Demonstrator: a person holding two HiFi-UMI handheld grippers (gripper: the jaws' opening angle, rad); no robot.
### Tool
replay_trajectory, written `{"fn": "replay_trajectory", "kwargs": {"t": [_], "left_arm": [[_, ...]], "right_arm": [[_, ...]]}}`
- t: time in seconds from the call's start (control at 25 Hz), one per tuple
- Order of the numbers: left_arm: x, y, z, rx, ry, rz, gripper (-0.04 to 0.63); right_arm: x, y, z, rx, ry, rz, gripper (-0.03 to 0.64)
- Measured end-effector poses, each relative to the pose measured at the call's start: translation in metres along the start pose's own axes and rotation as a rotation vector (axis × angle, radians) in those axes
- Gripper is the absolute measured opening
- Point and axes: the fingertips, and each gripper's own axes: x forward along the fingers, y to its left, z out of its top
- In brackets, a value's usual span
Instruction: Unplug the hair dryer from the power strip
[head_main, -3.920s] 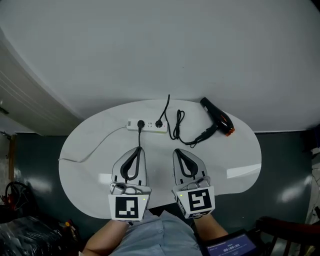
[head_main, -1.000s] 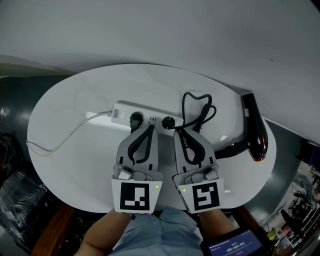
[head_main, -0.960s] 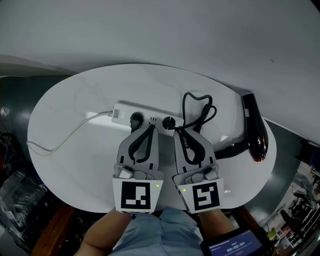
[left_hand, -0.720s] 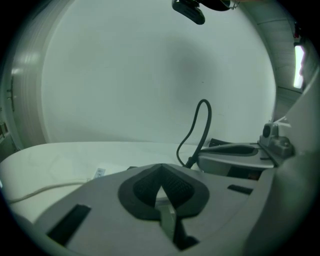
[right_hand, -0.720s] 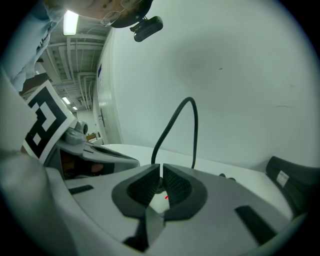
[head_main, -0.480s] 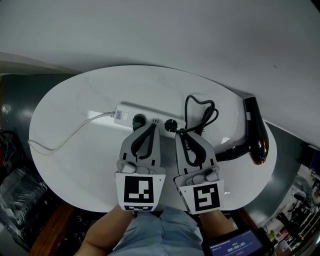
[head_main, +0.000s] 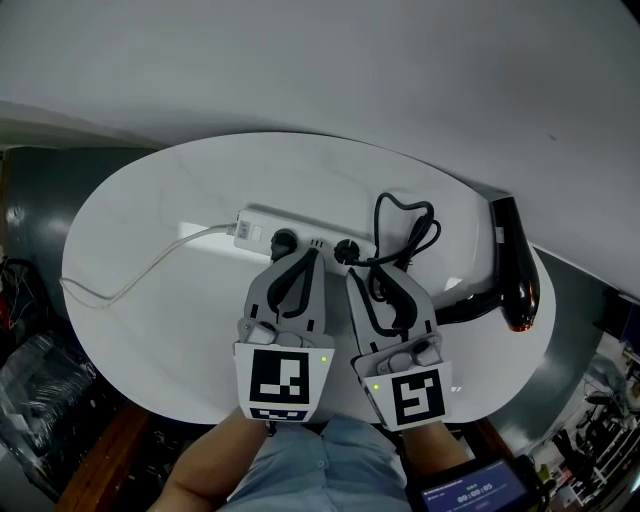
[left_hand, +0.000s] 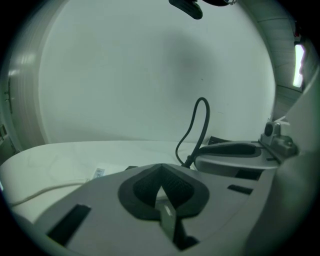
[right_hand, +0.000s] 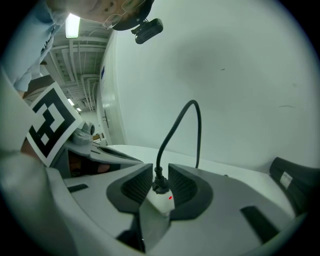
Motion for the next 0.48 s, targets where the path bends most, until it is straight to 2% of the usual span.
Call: {"fn": "replay_trajectory", "kwargs": {"t": [0.08,0.48], "left_arm": [[0.000,0.000,0.001,-0.001,-0.001,-0.002,-0.003],[-0.002,-0.002,0.004,-0.001,0.000,-0.005,-0.003]], "right_arm": [[0.002,0.002,0.002,-0.005,-0.012,0.008,0.100],[0.021,0.004,-0.004,-0.073,0.023,0.000,0.082]]}}
